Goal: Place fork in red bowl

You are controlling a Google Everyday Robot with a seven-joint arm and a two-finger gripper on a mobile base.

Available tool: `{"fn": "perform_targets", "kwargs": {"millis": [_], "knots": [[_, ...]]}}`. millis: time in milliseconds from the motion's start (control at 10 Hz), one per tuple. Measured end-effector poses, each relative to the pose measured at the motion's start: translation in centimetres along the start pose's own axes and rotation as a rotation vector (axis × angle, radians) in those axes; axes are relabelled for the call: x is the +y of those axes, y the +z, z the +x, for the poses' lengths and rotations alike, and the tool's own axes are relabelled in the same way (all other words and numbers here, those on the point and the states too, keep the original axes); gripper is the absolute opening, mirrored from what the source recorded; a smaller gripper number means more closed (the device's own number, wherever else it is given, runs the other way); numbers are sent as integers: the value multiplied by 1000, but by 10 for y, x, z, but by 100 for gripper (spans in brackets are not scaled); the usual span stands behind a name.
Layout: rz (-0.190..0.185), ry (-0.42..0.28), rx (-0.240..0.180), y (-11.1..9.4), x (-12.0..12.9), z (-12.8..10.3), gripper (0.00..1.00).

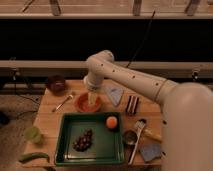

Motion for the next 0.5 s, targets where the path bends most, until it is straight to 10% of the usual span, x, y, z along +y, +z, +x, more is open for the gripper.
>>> {"fn": "perform_targets", "kwargs": {"millis": [500], "knots": [[-3,-11,-6,5,-1,-6,80]]}}
